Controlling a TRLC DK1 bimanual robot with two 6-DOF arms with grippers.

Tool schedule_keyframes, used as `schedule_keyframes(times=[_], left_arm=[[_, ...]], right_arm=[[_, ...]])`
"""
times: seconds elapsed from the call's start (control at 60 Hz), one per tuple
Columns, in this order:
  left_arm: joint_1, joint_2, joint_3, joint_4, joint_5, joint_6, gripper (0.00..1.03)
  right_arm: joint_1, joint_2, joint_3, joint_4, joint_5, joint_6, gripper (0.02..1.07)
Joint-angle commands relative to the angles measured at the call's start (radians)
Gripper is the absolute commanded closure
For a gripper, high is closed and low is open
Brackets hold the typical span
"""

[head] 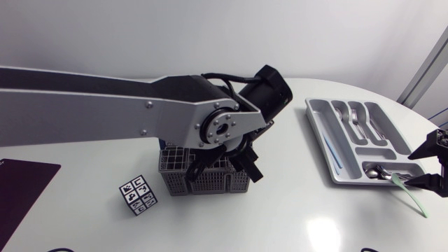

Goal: Transfer all utensils from the basket to the drawer tray.

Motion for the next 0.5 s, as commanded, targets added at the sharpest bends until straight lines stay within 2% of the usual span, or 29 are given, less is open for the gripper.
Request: schedule_keyframes(times=[0.0,0.25,0.483], left_arm=[[0.001,-0.028,-0.024,-0.008,0.006,-0.005,0.56],[-0.004,-0.028,-0.022,-0.008,0.006,-0.005,0.56],[-0.005,-0.030,-0.025,-0.008,0.006,-0.008,0.56]], right_arm=[[-0.039,0.034,-0.015,-0.015,0.006,0.015,0.06],[-0.111,0.106,-0.014,-0.028,-0.001,0.044,0.06],[-0.146,0.159,-0.018,-0.015,-0.054,0.110,0.06]])
